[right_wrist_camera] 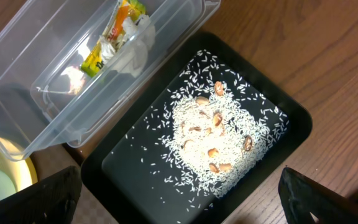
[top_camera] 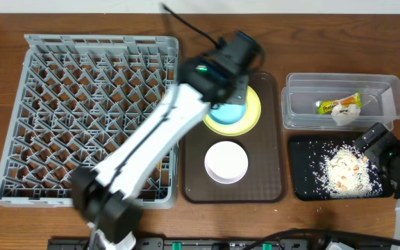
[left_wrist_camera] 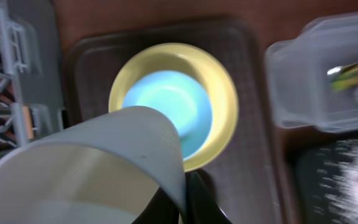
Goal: Sort waste into correct bins and load items into the dishwasher
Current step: 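Lift the white cup and carry it over the dish rack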
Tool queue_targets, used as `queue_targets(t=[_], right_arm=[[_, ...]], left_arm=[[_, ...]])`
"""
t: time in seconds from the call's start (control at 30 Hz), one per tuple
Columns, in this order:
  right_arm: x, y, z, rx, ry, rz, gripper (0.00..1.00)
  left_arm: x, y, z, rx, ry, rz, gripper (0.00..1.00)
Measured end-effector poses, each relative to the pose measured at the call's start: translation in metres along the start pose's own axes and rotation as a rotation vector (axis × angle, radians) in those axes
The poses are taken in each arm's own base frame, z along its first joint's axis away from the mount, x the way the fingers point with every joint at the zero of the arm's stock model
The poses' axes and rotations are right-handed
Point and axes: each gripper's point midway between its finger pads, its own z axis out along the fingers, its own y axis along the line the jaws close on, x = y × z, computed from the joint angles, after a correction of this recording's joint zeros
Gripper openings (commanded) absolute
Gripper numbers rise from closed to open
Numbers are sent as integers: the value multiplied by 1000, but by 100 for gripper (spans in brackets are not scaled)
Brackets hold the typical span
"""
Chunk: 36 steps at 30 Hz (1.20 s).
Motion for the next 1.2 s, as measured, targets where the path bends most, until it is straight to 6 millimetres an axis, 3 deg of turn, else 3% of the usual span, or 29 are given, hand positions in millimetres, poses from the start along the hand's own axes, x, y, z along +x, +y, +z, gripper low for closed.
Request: queue_targets(t=[0.07, 0.2, 0.33, 0.53, 0.83, 1.2], right_arm=[[0, 0, 0, 0, 0, 0, 99], [0, 0, 0, 0, 0, 0, 99], [0, 0, 0, 0, 0, 0, 99], [0, 0, 0, 0, 0, 0, 99], [0, 0, 0, 0, 0, 0, 99], [0, 0, 0, 0, 0, 0, 99]], left_arm=[[-3, 8, -22, 60, 1, -24, 8], [-8, 46, -54, 122, 10, -99, 8], [-11, 78, -66, 228, 51, -166, 8], [-16, 106, -76, 475, 78, -256, 8], [14, 139, -60, 783, 144, -410, 8], [69, 159, -31, 911, 213, -556, 8]])
